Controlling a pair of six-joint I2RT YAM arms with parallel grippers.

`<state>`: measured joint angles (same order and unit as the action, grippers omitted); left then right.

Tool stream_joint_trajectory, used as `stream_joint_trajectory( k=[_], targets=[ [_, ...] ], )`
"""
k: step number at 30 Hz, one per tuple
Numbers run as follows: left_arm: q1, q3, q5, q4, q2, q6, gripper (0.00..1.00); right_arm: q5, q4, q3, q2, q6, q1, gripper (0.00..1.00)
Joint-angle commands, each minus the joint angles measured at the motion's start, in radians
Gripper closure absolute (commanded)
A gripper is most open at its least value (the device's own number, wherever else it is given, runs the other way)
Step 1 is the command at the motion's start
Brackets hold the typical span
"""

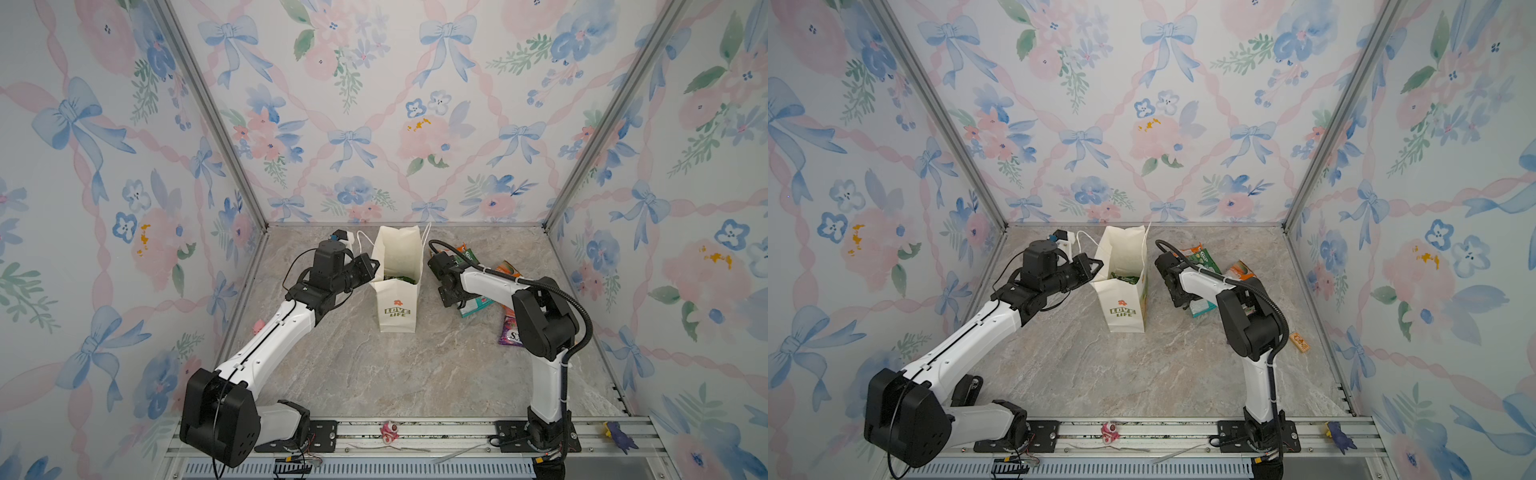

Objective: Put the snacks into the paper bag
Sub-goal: 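Lower the right gripper onto the teal mint candy packet and close it, then lift the teal packet upward with the right gripper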

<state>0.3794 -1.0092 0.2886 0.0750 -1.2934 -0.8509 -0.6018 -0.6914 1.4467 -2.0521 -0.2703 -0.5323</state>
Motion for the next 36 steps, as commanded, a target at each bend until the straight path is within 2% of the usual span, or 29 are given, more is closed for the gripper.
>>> stream_joint_trajectory(
  k=[1, 4, 8, 11, 21, 28, 36],
  targets=[
    [0.003, -0.009, 0.009, -0.03, 0.005, -0.01, 1.0, 0.005, -0.028, 0.001, -0.046, -0.002, -0.005, 0.0],
    [0.003, -0.012, 0.01, -0.031, 0.003, -0.01, 1.0, 0.021, -0.024, -0.006, -0.04, -0.001, 0.001, 0.07],
    [0.004, -0.012, 0.012, -0.031, 0.0, -0.011, 1.0, 0.073, -0.021, -0.009, -0.036, 0.006, 0.014, 0.26],
    [0.004, -0.013, 0.014, -0.033, -0.001, -0.011, 1.0, 0.114, -0.012, -0.017, -0.027, 0.01, 0.024, 0.34],
    [0.004, -0.014, 0.016, -0.034, -0.002, -0.011, 1.0, 0.183, 0.025, -0.048, 0.063, 0.013, 0.045, 0.46],
    [0.003, -0.011, 0.017, -0.034, -0.004, -0.008, 1.0, 0.34, 0.082, -0.099, 0.177, -0.006, 0.098, 0.64],
    [0.003, -0.005, 0.018, -0.037, -0.001, -0.008, 1.0, 0.431, 0.086, -0.121, 0.27, -0.001, 0.134, 0.72]
  ],
)
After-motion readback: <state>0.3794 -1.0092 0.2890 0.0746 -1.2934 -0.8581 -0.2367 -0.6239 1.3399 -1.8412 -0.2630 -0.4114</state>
